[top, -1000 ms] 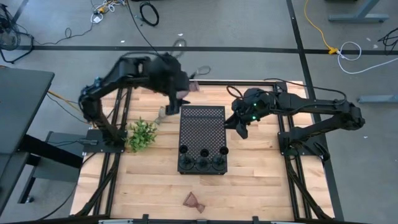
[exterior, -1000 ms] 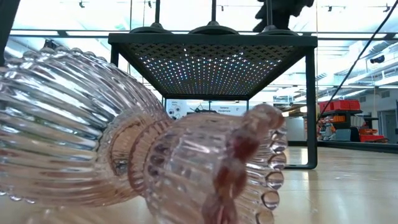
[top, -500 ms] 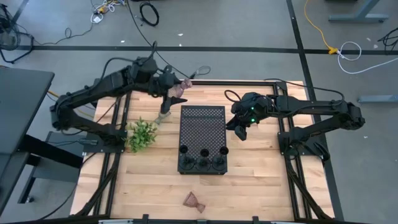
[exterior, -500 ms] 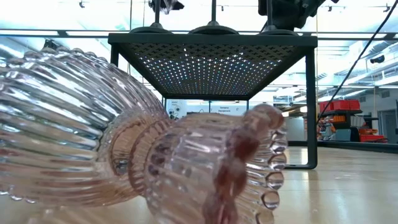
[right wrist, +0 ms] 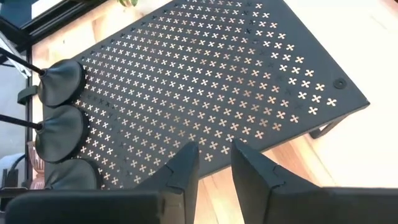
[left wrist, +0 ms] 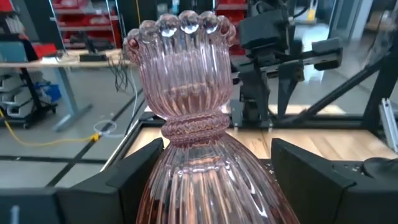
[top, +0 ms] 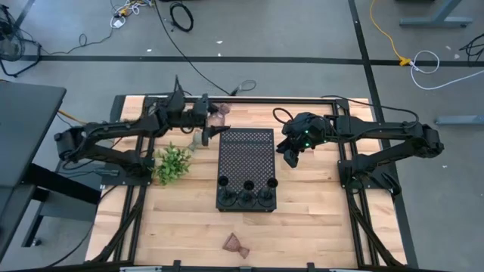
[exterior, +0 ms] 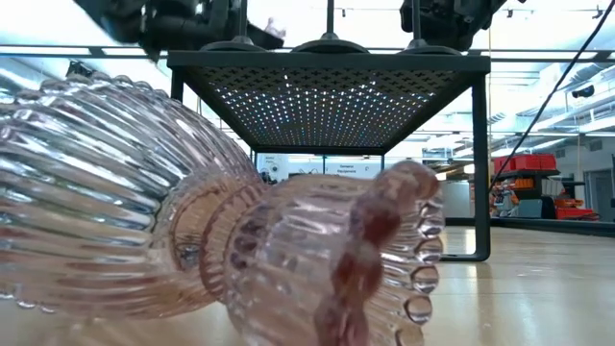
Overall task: Pick & Place candle stick holders
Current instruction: Put the top pink glass candle holder on the shelf
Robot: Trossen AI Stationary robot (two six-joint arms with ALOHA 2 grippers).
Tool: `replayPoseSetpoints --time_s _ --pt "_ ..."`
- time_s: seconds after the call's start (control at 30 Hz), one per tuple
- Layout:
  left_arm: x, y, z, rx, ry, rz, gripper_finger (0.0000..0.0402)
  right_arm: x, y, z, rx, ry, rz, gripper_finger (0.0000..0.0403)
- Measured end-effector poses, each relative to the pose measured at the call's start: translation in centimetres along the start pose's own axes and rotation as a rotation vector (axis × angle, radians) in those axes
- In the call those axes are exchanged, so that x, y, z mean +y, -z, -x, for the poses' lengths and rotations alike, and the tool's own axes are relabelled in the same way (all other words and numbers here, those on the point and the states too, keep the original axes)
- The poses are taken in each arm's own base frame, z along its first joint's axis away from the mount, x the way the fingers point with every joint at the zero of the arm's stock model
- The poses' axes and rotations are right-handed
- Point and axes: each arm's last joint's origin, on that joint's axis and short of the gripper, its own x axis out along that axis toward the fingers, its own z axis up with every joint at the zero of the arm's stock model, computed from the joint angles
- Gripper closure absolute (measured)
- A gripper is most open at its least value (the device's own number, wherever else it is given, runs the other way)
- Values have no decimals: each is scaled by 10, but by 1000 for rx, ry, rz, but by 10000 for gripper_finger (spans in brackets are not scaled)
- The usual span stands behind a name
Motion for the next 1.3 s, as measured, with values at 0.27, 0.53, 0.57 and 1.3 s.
replayPoseSetpoints --time_s 0.27,0.53,0.57,1.3 --pt "-8 43 15 -150 -5 57 117 1 -4 0 -43 8 3 312" --pt "-7 70 1 -137 -16 84 117 2 -8 0 -84 -10 -15 312" --pt "-7 72 -1 -143 -16 82 117 2 -8 0 -83 -10 -17 312" --pt "-16 109 -25 -131 40 127 117 4 -12 1 -129 -28 -13 312"
